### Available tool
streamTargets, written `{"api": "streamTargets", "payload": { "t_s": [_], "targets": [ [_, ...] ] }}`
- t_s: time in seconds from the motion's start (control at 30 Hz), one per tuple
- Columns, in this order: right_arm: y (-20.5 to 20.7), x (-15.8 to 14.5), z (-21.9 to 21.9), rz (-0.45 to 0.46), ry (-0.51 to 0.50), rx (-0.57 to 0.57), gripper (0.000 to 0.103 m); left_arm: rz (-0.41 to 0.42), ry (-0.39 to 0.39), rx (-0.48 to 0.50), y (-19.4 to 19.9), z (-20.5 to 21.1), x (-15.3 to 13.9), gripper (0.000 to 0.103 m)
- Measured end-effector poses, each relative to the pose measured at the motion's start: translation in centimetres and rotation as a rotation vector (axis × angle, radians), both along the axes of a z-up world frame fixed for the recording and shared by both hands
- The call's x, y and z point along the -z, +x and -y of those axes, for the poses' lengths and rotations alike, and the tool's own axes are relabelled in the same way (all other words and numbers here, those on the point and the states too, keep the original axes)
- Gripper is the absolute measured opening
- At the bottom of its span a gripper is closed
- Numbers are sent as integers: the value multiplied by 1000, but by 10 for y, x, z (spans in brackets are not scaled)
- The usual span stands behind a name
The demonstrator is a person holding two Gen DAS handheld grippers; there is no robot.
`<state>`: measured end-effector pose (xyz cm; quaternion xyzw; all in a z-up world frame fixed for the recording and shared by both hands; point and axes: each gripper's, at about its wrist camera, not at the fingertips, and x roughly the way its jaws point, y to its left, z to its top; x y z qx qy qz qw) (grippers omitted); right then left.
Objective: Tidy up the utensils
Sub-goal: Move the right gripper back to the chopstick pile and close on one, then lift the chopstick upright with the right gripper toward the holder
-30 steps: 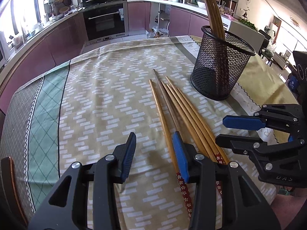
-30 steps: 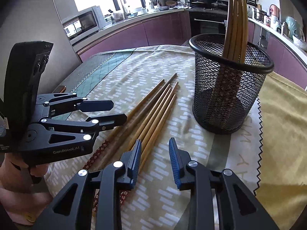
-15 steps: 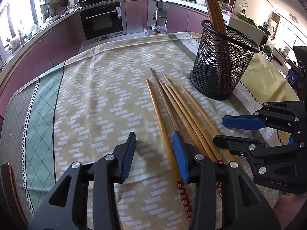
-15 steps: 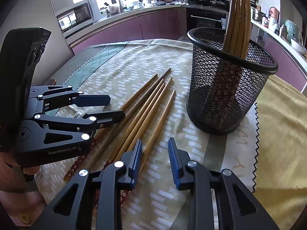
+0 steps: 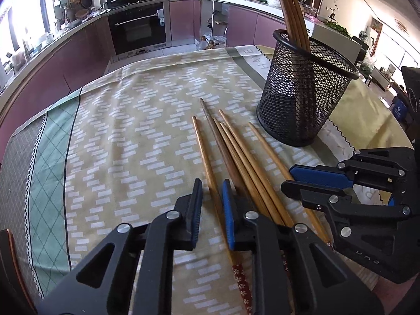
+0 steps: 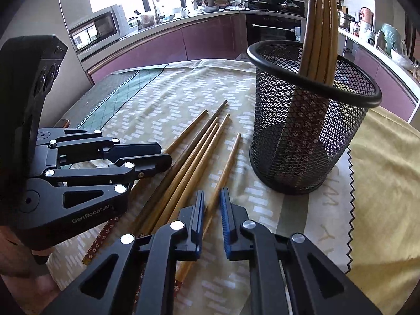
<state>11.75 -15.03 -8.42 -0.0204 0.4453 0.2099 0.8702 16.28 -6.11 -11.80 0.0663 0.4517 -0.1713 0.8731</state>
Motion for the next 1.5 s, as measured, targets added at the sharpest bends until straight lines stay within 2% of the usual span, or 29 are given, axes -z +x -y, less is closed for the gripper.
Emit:
{"api": "streamTargets", "payload": {
  "t_s": [0.23,0.47,0.97,1.2,1.5],
  "targets": [
    [-1,-1,13,-20,72,19,6,-15,-44,-38,-3,-7,-1,8],
    [-9,-12,22,5,119,-1,6,-7,-89,-46,-15,-22,-13,8],
    [-37,-65,54,144,246,-34,6,70,-275,60,-51,-37,-83,8],
    [-42,-79,69,195,283,-17,6,138,-318,105,-68,-37,-116,8],
    [-46,-93,84,255,312,-5,6,186,-377,125,-69,-34,-141,8]
  ]
}}
